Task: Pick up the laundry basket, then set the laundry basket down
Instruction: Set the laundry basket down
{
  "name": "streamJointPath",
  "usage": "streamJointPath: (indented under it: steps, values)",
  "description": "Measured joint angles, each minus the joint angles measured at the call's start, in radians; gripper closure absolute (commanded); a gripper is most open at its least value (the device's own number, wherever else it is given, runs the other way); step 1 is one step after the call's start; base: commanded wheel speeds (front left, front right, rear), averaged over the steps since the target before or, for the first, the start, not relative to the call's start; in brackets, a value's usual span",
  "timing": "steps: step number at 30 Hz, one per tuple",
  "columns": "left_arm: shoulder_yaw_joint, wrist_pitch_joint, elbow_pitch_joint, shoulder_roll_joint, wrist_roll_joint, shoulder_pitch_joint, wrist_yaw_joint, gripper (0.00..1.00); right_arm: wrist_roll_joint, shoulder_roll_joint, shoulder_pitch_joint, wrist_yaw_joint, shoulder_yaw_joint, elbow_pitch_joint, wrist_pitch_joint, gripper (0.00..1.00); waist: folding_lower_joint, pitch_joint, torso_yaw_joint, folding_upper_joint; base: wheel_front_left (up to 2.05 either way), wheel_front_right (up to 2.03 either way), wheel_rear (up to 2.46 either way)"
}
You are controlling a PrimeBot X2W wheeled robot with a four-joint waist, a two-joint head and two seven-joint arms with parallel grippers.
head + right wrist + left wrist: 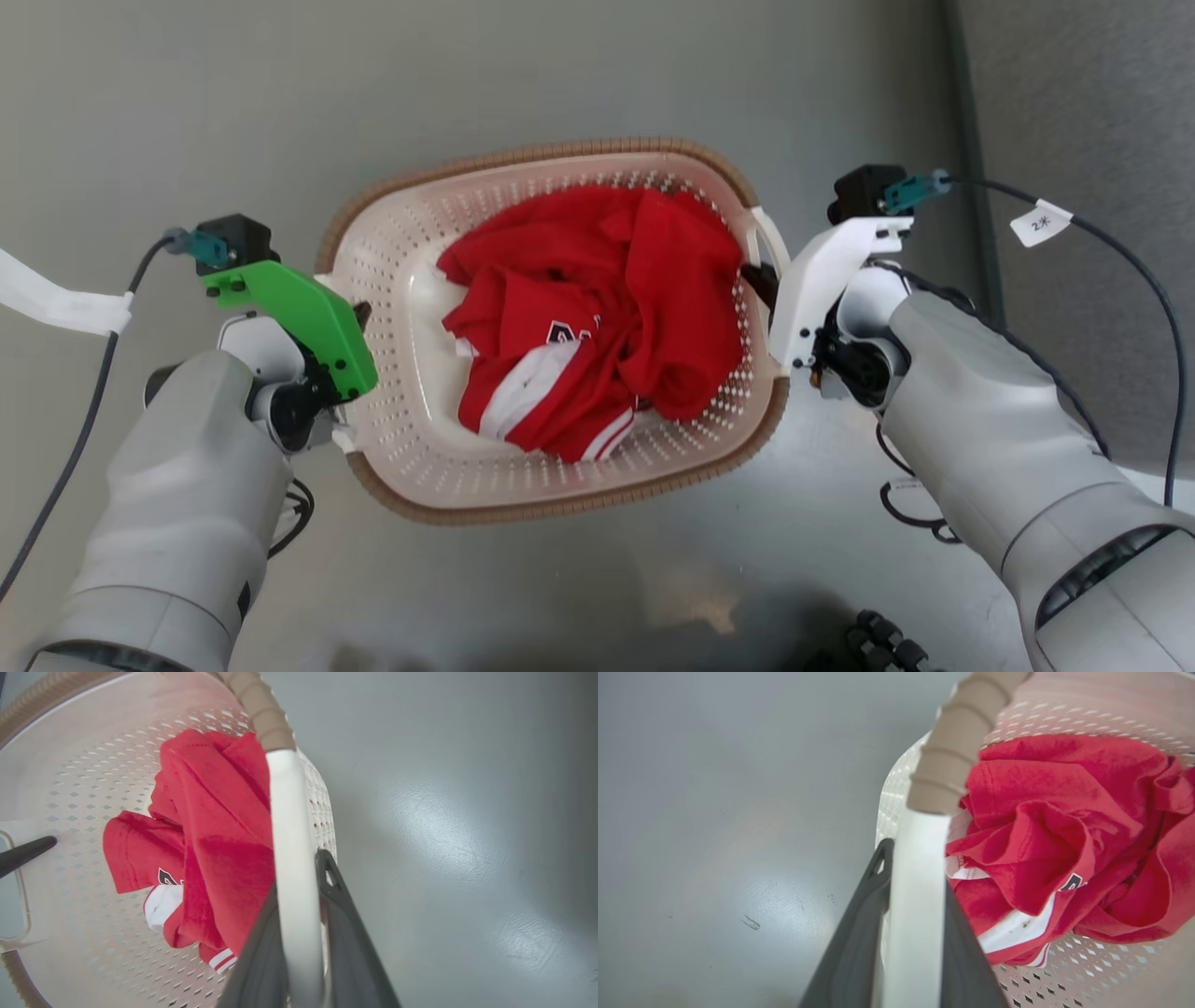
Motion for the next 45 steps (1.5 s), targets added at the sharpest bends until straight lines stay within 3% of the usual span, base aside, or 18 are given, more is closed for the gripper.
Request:
streamJointPath:
  steps: [20,45]
  values:
    - [-0.015,-0.172,0.000,0.004,0.060,-0.077,-0.001,1.00,-0.025,0.004,-0.082,-0.006,-0.001,0.022,-0.130,1.00,0.0000,0.204,0.015,0.0000,0.00,0.00,0.00]
    - [-0.030,-0.281,0.051,-0.012,0.071,-0.114,-0.009,1.00,-0.041,0.011,-0.111,0.003,0.021,0.067,-0.193,1.00,-0.0001,0.274,0.010,0.0000,0.00,0.00,0.00]
